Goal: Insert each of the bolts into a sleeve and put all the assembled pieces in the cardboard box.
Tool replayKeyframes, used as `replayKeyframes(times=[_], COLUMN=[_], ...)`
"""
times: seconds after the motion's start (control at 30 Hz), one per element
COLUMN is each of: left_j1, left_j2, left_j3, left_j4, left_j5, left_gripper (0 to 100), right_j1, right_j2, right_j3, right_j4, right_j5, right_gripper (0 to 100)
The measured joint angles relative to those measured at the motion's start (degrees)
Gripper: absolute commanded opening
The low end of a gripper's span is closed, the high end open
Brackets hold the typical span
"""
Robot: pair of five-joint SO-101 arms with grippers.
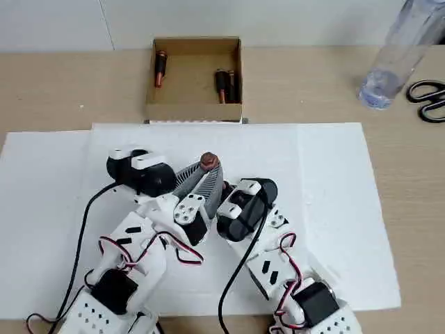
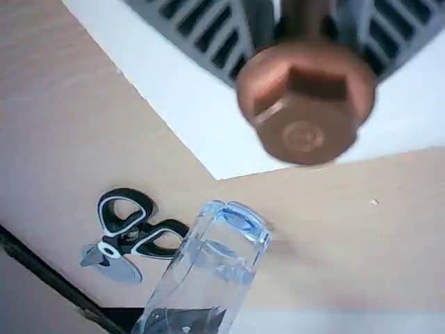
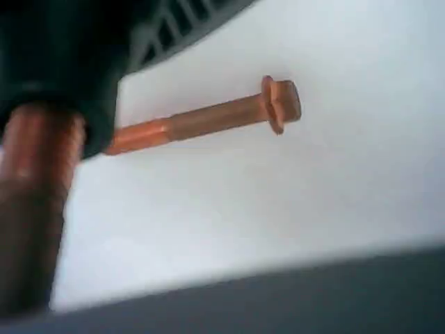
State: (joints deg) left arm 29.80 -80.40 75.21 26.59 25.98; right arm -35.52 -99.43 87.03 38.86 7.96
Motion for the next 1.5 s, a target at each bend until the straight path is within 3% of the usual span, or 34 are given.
replayKeyframes(times=[0.17,0.47,1.03,1.3,1.5], left_j1=[0.2,2.9,4.9,4.9,4.9], left_j2=[0.0,0.0,-0.9,-0.9,-0.9], left_j3=[0.0,0.0,3.1,3.3,3.3], left_j4=[0.5,9.6,9.5,9.6,10.8], left_j5=[0.9,3.2,2.9,2.8,2.8], left_gripper=[1,1,1,20,23], right_j1=[0.0,0.0,-0.1,0.4,0.4], right_j2=[0.0,0.0,0.3,0.3,0.4], right_j3=[0.0,-0.9,-1.1,-1.1,-1.1], right_j4=[0.0,0.0,0.4,0.4,0.4], right_j5=[0.0,0.0,0.0,0.0,0.0], right_gripper=[0.2,0.2,0.2,0.2,0.2])
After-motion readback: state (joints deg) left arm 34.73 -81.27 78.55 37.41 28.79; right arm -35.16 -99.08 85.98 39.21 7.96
